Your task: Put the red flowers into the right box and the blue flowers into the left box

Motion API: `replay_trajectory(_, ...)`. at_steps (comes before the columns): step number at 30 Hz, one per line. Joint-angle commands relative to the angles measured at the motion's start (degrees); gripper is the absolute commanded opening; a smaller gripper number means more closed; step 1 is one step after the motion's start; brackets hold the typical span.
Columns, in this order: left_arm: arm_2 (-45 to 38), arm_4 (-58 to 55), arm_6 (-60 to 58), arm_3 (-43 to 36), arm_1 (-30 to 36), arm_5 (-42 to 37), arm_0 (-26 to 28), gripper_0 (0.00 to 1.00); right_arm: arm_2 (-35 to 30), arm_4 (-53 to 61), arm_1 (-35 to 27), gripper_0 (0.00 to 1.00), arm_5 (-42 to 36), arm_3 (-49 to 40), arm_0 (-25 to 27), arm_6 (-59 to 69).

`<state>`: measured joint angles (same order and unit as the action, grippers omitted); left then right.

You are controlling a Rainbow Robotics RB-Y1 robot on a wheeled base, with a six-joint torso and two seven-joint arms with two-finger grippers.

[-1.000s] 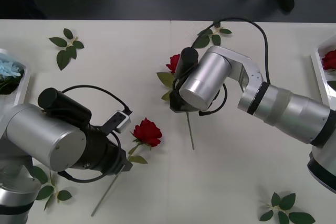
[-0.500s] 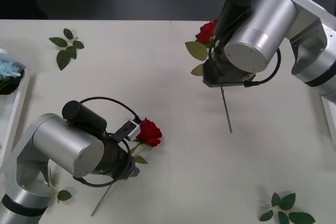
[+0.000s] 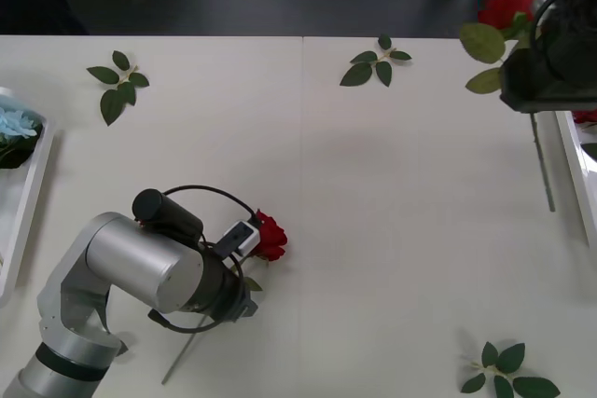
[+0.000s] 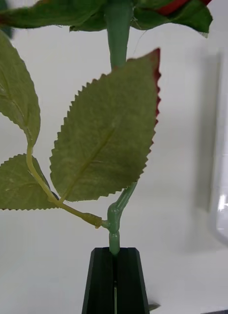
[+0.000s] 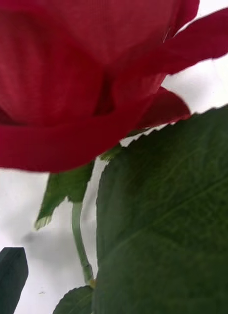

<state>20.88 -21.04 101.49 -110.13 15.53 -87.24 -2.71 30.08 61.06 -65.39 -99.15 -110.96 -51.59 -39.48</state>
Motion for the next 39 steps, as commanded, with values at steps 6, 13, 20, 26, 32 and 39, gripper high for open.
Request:
replay_trajectory(6, 0.03, 1.35, 3.19, 0.10, -0.76, 0.84, 0.60, 0.46, -0.20, -2.87, -10.63, 0.00, 3.70, 2.51, 4.92, -1.48)
replay_trajectory(13, 0.03, 2.23, 3.28, 0.71, -0.76, 0.75, 0.60, 0.08, -0.63, -9.11, -15.12, 0.00, 11.43, 7.61, 14.77, -2.71)
replay_trajectory(20, 0.03, 2.41, 3.28, 0.62, -0.76, 0.84, 0.60, 0.00, -0.72, -12.81, -18.46, 0.00, 19.69, 12.62, 21.89, -6.84)
replay_trajectory(26, -0.05, 2.58, 3.28, -1.05, -0.67, 1.11, 0.60, 0.00, -5.20, -11.66, -19.33, 0.00, 27.69, 18.06, 27.42, -15.54)
replay_trajectory(32, -0.14, 2.67, 3.19, -1.84, -0.67, 1.11, 0.60, 0.00, -12.06, -10.96, -18.02, 0.00, 29.01, 23.34, 31.38, -27.58)
replay_trajectory(39, -0.23, 2.76, 3.10, -2.01, -0.50, 1.11, 0.60, 0.00, -17.51, -10.43, -15.73, 0.00, 30.06, 30.46, 32.52, -36.90)
